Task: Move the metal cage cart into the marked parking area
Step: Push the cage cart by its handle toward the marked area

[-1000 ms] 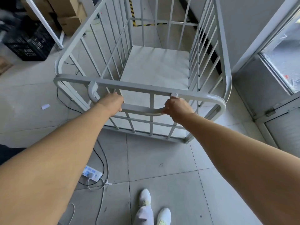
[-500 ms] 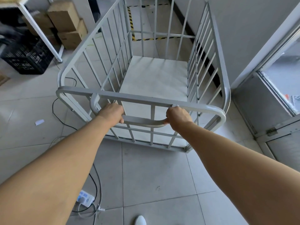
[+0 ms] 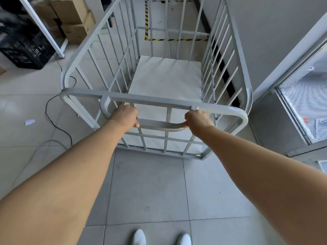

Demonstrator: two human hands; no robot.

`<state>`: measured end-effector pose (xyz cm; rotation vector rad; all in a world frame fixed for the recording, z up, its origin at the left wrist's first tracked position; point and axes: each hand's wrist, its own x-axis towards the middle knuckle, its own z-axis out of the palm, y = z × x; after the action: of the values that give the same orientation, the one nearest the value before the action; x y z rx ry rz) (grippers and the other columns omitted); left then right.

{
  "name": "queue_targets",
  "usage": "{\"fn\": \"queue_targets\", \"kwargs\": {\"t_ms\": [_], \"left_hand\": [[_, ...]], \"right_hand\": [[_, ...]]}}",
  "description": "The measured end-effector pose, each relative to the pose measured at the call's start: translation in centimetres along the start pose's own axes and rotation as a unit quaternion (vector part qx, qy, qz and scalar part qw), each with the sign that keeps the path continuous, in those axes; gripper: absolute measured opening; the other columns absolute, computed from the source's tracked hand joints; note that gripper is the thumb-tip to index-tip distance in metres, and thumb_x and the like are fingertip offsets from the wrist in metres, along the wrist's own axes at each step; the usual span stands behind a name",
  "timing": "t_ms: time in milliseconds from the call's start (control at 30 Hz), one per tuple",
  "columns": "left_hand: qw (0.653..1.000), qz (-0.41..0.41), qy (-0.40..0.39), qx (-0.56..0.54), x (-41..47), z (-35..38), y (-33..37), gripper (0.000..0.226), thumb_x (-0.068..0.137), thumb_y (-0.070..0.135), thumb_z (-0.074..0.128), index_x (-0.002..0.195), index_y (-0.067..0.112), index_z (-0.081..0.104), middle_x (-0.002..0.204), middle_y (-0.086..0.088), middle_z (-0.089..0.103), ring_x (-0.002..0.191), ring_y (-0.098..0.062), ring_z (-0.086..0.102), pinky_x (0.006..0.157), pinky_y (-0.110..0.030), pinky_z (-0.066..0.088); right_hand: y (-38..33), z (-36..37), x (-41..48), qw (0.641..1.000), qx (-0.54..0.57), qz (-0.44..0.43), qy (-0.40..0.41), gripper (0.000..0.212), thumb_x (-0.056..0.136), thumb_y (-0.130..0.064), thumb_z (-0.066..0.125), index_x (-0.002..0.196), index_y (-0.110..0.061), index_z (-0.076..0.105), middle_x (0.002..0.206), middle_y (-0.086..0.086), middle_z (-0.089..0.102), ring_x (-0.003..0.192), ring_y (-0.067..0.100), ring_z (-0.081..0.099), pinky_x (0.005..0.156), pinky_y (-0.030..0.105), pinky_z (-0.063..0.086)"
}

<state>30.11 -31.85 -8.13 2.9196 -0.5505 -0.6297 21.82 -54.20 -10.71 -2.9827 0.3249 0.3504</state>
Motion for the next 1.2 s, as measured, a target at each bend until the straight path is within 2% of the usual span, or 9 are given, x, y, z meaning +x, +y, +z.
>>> {"fn": "queue_targets", "kwargs": {"t_ms": [67, 167, 367, 500, 600, 700, 800, 1033, 1200], "left_hand": [[1.000, 0.005, -0.001, 0.007, 1.0, 0.0, 2.0, 0.026, 0.083, 0.020, 0.073, 0.102, 0.001, 0.073, 0.104, -0.019, 0.069, 0.103, -0.035, 0.063, 0.082, -0.033, 0.048], [1.000, 0.011, -0.009, 0.021, 2.8, -0.6, 5.1, 0.027, 0.080, 0.023, 0.076, 0.097, 0.003, 0.072, 0.102, -0.018, 0.070, 0.101, -0.035, 0.064, 0.083, -0.035, 0.049], [0.999, 0.028, -0.016, 0.020, 6.1, -1.4, 10.2, 0.028, 0.079, 0.026, 0.077, 0.096, 0.004, 0.075, 0.093, -0.014, 0.071, 0.096, -0.031, 0.066, 0.079, -0.033, 0.050], [0.999, 0.037, -0.014, 0.015, 8.4, -1.8, 13.4, 0.025, 0.083, 0.022, 0.074, 0.093, -0.001, 0.073, 0.091, -0.013, 0.072, 0.093, -0.031, 0.066, 0.078, -0.033, 0.050], [0.999, 0.032, -0.013, 0.019, 10.5, -2.0, 15.3, 0.022, 0.085, 0.019, 0.073, 0.091, -0.003, 0.073, 0.094, -0.013, 0.073, 0.093, -0.031, 0.067, 0.081, -0.035, 0.052], [0.999, 0.021, -0.008, 0.026, 12.6, -2.2, 16.9, 0.017, 0.087, 0.016, 0.070, 0.084, -0.001, 0.069, 0.096, -0.014, 0.073, 0.095, -0.031, 0.066, 0.077, -0.032, 0.048], [1.000, -0.002, 0.005, 0.029, 14.6, -2.3, 18.2, 0.025, 0.085, 0.020, 0.072, 0.097, -0.002, 0.071, 0.104, -0.017, 0.070, 0.102, -0.034, 0.062, 0.085, -0.036, 0.051], [0.999, -0.026, 0.012, 0.038, 19.0, -3.7, 20.4, 0.030, 0.083, 0.023, 0.073, 0.105, 0.004, 0.071, 0.107, -0.017, 0.067, 0.103, -0.035, 0.062, 0.089, -0.038, 0.051], [0.999, -0.022, -0.003, 0.041, 22.5, -5.2, 21.6, 0.021, 0.088, 0.018, 0.068, 0.092, -0.002, 0.065, 0.107, -0.020, 0.066, 0.104, -0.036, 0.061, 0.087, -0.038, 0.048]], "right_hand": [[2.3, -0.1, 0.9, 1.000, 0.000, 0.001, -0.008, 0.014, 0.091, 0.004, 0.053, 0.092, -0.006, 0.062, 0.099, 0.014, 0.060, 0.097, 0.035, 0.062, 0.071, 0.034, 0.045], [5.9, -0.3, 2.5, 1.000, 0.009, -0.002, -0.005, 0.014, 0.092, -0.001, 0.056, 0.101, -0.008, 0.065, 0.114, 0.011, 0.058, 0.098, 0.034, 0.062, 0.075, 0.035, 0.047], [11.4, -1.9, 5.9, 1.000, -0.003, -0.005, -0.019, 0.010, 0.094, -0.006, 0.057, 0.099, -0.006, 0.066, 0.112, 0.010, 0.059, 0.101, 0.032, 0.063, 0.073, 0.031, 0.041], [14.6, -2.7, 8.1, 1.000, -0.015, 0.007, -0.024, 0.016, 0.093, -0.001, 0.057, 0.105, -0.005, 0.065, 0.118, 0.010, 0.057, 0.104, 0.031, 0.061, 0.079, 0.032, 0.045], [16.7, -3.1, 9.8, 0.999, -0.030, -0.021, -0.023, 0.022, 0.091, 0.004, 0.055, 0.109, -0.006, 0.064, 0.124, 0.009, 0.053, 0.109, 0.028, 0.062, 0.087, 0.035, 0.049], [19.0, -3.6, 11.4, 0.996, -0.051, -0.076, -0.015, 0.030, 0.092, 0.005, 0.054, 0.117, -0.008, 0.062, 0.126, 0.008, 0.054, 0.126, 0.024, 0.052, 0.096, 0.036, 0.049], [20.9, -4.3, 13.1, 0.993, -0.048, -0.111, 0.001, 0.028, 0.096, -0.001, 0.051, 0.122, -0.007, 0.060, 0.127, 0.005, 0.056, 0.140, 0.018, 0.035, 0.105, 0.030, 0.042], [23.0, -6.1, 17.7, 0.993, -0.035, -0.114, -0.016, 0.035, 0.094, 0.002, 0.050, 0.127, -0.008, 0.058, 0.134, 0.005, 0.051, 0.142, 0.019, 0.033, 0.108, 0.034, 0.040], [24.5, -7.3, 21.9, 0.990, -0.051, -0.130, -0.024, 0.035, 0.094, 0.002, 0.051, 0.126, -0.008, 0.059, 0.133, 0.005, 0.054, 0.145, 0.019, 0.028, 0.111, 0.031, 0.037]]}}
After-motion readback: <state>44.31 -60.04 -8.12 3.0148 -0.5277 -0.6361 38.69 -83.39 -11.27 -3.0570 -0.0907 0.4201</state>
